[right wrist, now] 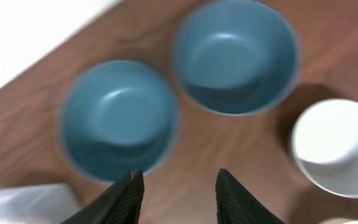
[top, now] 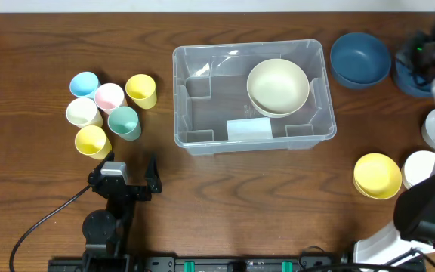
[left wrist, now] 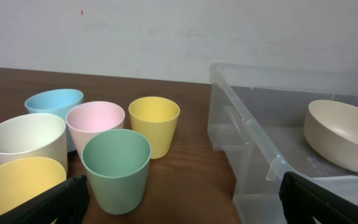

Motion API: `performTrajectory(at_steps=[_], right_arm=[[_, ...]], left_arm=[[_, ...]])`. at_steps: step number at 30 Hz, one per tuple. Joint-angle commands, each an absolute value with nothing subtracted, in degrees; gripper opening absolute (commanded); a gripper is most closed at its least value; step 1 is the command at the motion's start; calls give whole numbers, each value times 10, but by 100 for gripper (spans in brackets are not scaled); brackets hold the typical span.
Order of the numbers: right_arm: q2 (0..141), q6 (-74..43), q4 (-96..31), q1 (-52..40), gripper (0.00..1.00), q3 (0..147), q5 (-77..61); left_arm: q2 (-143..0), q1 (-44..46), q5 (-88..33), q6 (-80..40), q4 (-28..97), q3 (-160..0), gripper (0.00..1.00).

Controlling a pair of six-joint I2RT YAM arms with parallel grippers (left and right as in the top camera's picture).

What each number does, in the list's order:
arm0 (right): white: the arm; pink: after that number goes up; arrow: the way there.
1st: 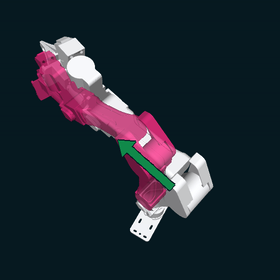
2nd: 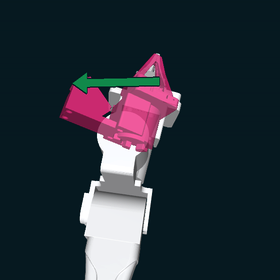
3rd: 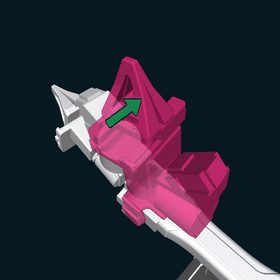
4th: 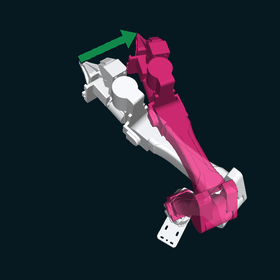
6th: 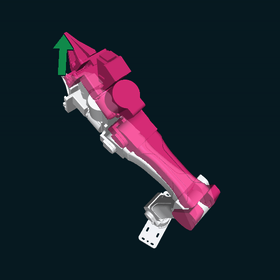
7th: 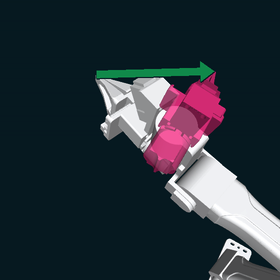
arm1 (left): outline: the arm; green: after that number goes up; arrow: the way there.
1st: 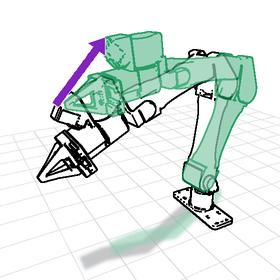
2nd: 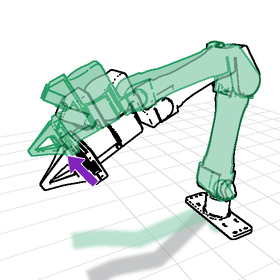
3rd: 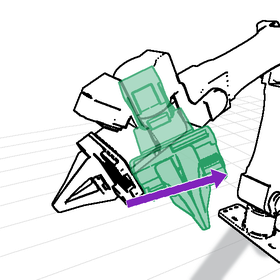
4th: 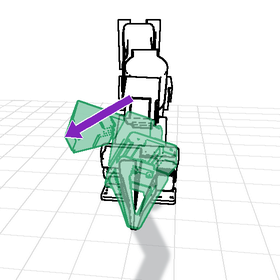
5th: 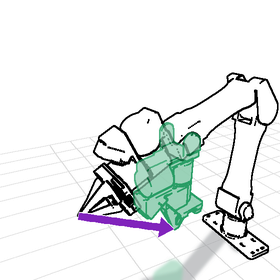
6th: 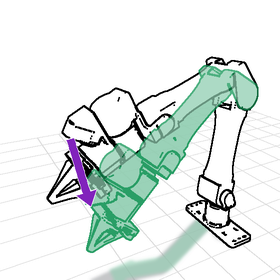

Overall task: Pack container
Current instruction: 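Move the right gripper to the blue-grey bowl at the back right and grasp it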

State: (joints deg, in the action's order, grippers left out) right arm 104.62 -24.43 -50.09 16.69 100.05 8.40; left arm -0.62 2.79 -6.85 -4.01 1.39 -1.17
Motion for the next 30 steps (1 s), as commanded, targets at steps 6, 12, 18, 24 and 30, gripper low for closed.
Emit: performTrajectory(at_steps=[6, 12, 18, 24, 30], right_arm=[[1127, -262, -503, 248, 40, 1001, 75], [1169, -261, -482, 301, 39, 1001, 67], [1196, -230, -434, 329, 38, 1001, 8], [1225, -226, -394, 328, 38, 1001, -11], [1250, -212, -363, 323, 38, 1001, -26]], left_arm=[[-3, 29, -73, -30, 34, -2, 98], [-3, 29, -73, -30, 34, -2, 98], [-3, 29, -73, -30, 34, -2, 98], [-3, 29, -73, -30, 34, -2, 98], [-3, 29, -73, -30, 34, -2, 98]])
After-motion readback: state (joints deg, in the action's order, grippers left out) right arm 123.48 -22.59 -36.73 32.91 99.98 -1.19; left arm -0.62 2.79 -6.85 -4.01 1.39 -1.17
